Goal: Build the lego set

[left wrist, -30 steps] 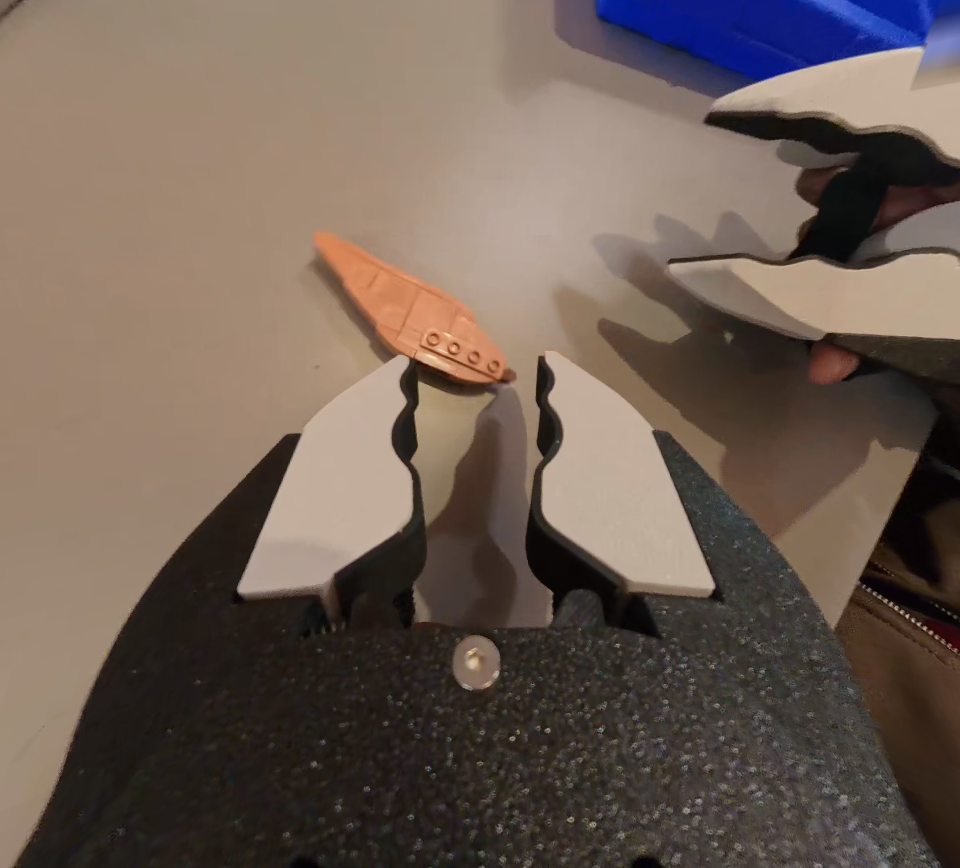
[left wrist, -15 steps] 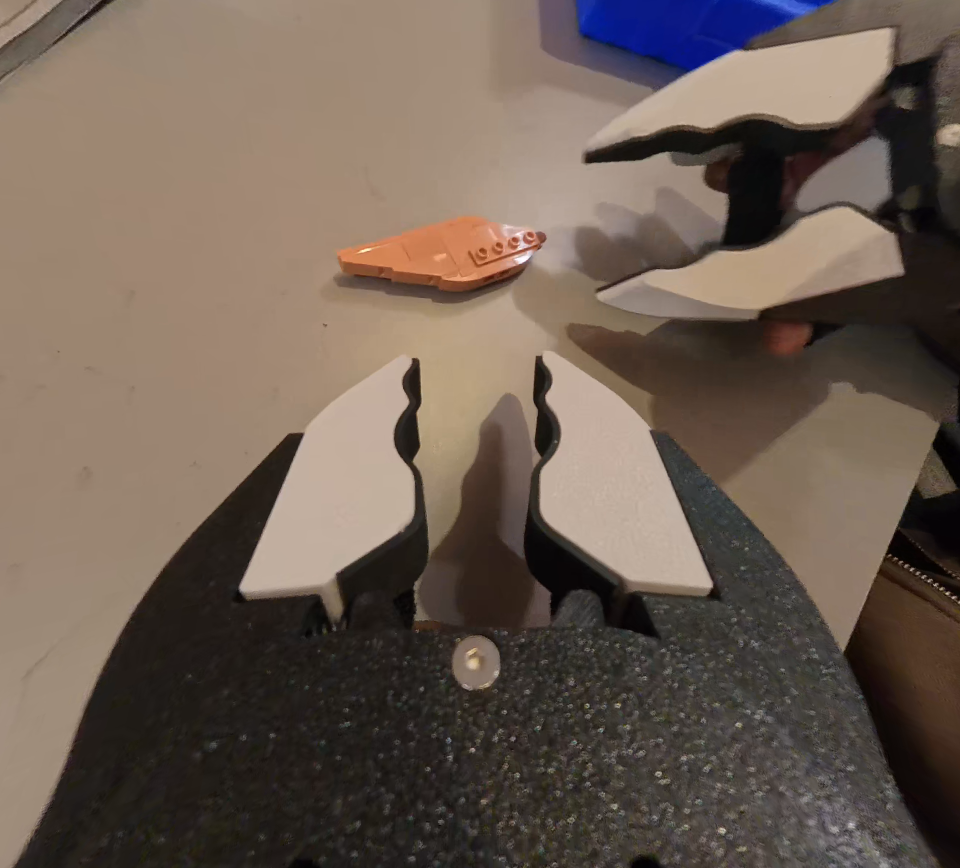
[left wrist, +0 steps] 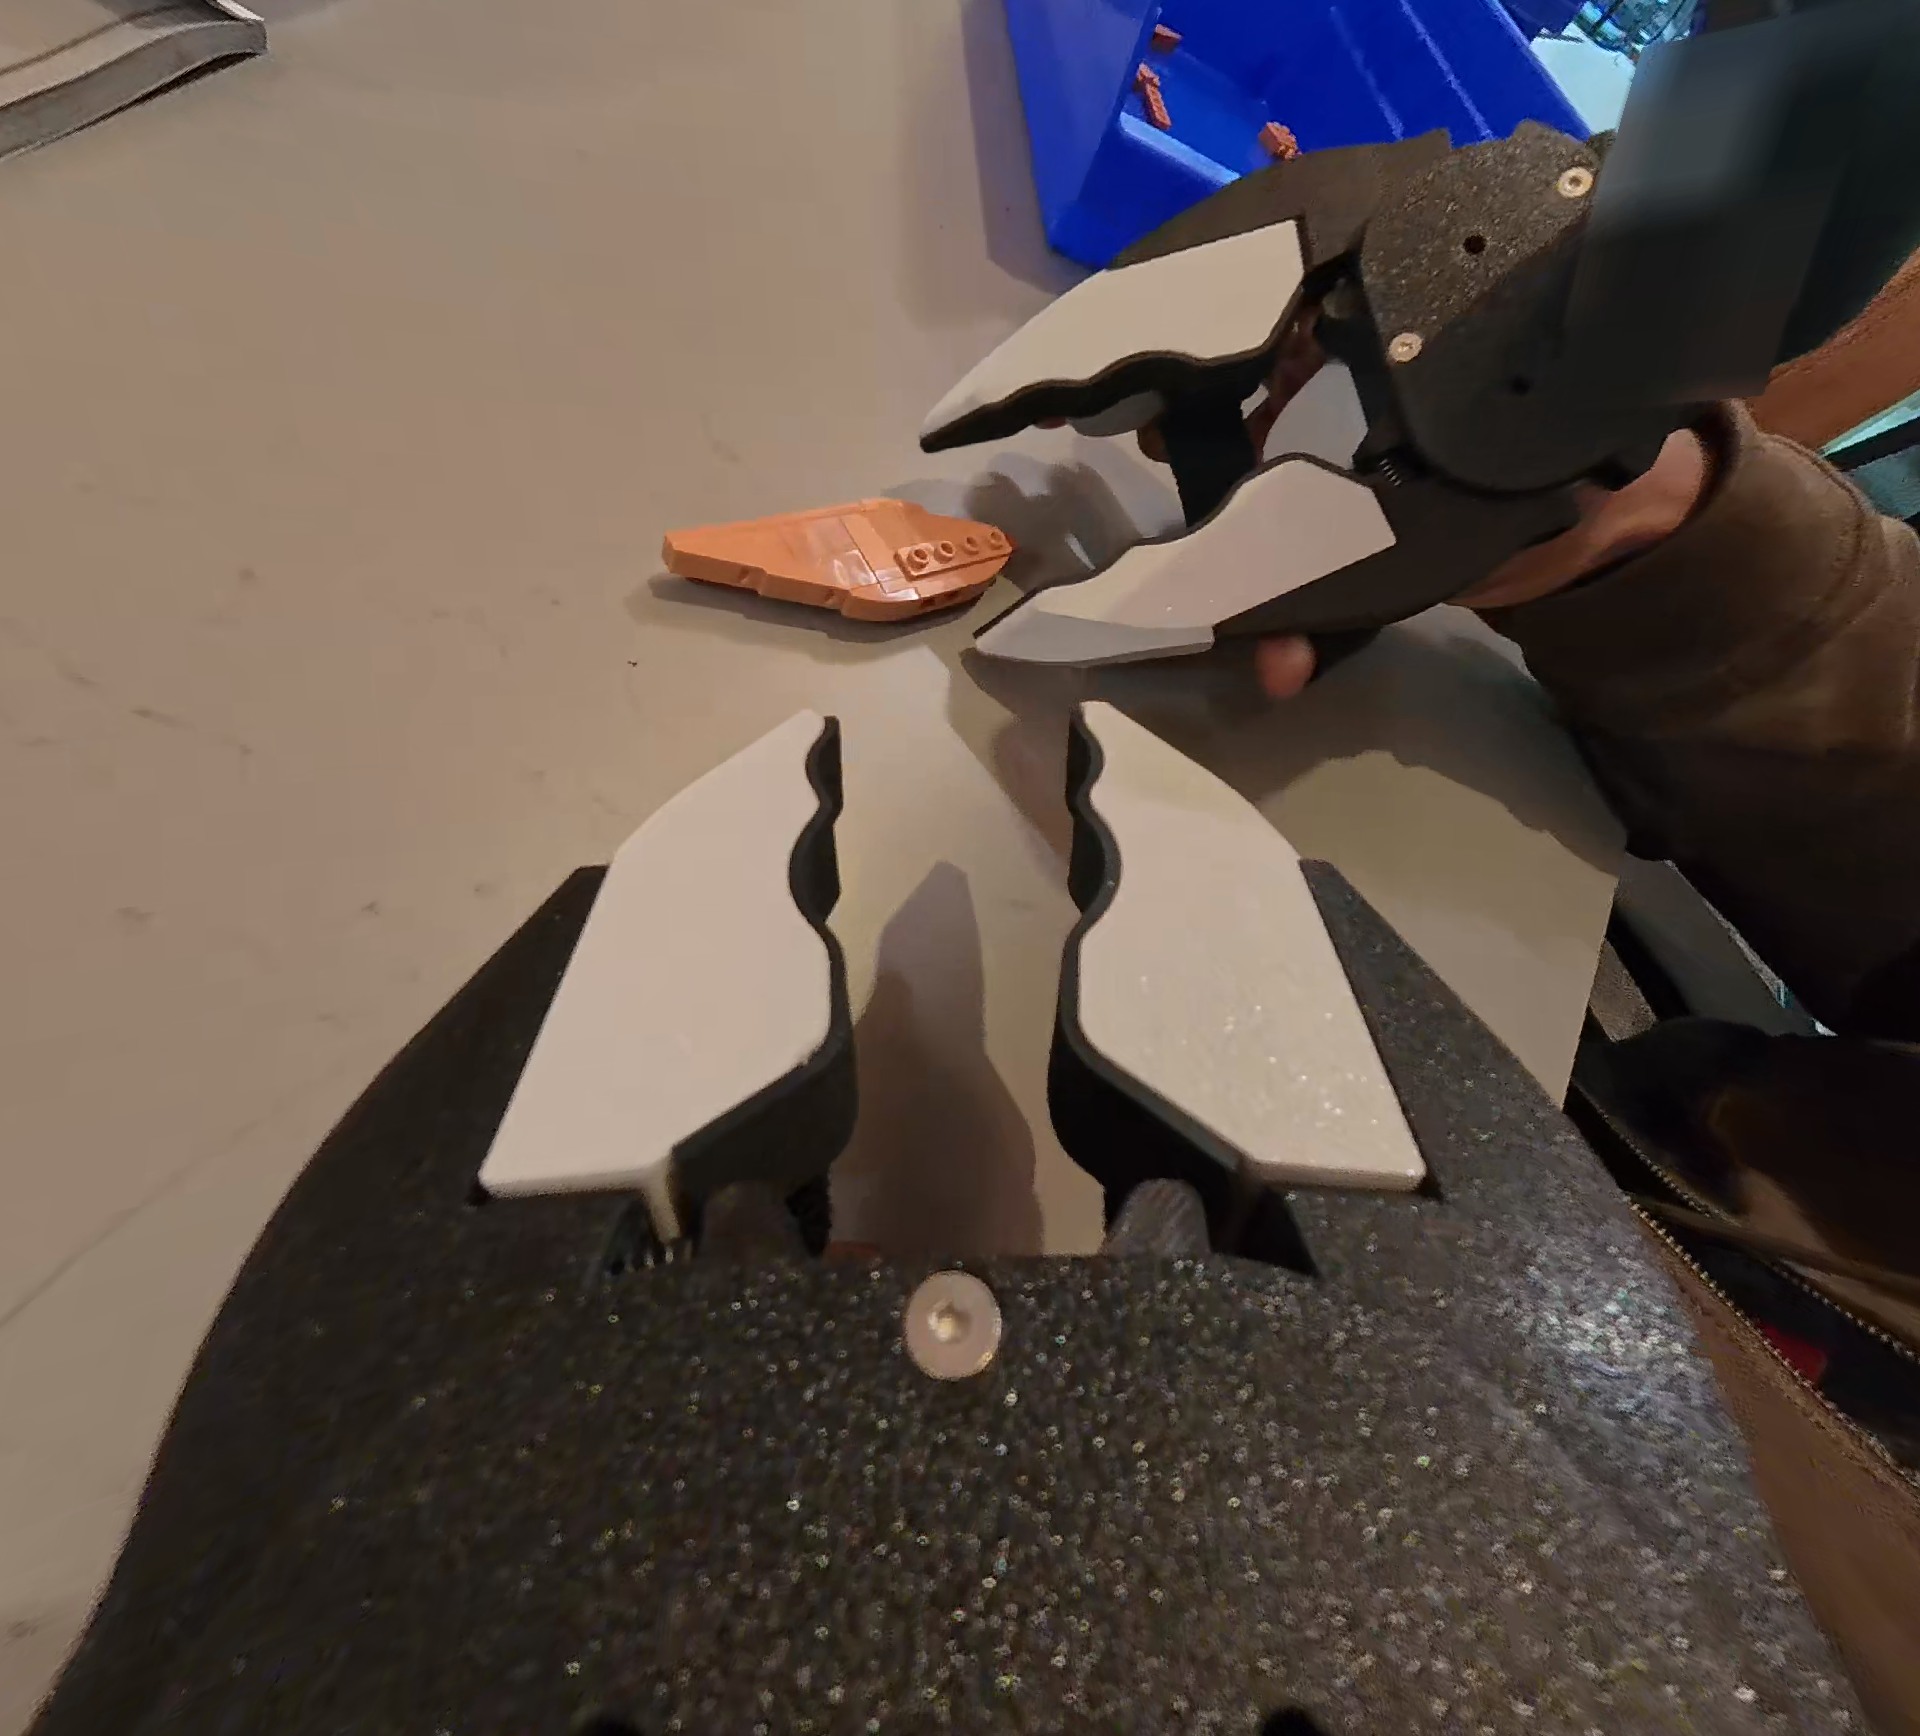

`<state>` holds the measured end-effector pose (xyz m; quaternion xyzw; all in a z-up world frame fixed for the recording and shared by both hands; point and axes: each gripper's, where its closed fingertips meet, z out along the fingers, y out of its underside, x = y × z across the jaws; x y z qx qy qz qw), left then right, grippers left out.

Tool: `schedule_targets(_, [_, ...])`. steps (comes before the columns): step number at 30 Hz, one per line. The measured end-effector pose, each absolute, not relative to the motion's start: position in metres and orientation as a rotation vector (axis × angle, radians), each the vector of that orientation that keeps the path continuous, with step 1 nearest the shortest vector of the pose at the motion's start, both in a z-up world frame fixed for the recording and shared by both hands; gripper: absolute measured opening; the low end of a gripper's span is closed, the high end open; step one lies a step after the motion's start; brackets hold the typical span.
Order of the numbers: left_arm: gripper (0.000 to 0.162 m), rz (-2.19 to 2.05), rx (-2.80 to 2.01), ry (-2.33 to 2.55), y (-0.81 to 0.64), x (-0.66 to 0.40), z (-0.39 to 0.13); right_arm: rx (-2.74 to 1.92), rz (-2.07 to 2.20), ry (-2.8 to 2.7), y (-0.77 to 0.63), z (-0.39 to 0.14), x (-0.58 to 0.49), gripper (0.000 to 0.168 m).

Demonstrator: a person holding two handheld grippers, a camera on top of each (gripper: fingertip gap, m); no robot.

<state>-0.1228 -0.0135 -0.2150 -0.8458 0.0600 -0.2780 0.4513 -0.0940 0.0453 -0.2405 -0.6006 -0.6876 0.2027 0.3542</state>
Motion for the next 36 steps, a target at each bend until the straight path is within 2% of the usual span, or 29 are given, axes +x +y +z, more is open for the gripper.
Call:
schedule_targets(6, [0.042,-0.700,-2.079,0.144,-0.014,-0.123,-0.214,-1.579,0.545,-1.829,0.042,-0.244,-0.098,0.038])
schedule_targets(9, [0.042,-0.708,-2.084,0.144,-0.014,-0.123,-0.214,-1.590,0.555,-1.855,0.040,-0.246,-0.100,0.026])
schedule_targets(20, [0.042,-0.737,-2.092,0.164,-0.015,-0.120,-0.215,-1.703,0.698,-1.815,0.040,-0.244,-0.096,0.025])
schedule_targets(29, [0.043,-0.760,-2.056,0.015,-0.001,-0.127,-0.209,-1.472,0.592,-1.760,0.037,-0.217,-0.086,0.024])
schedule_targets(32, [0.044,-0.610,-2.052,0.217,-0.001,-0.113,-0.209,-1.496,0.620,-1.754,0.032,-0.215,-0.082,0.024])
schedule_targets(36, [0.050,-0.154,-1.985,0.534,0.009,-0.112,-0.210,-1.564,0.685,-1.728,0.028,-0.211,-0.081,0.024])
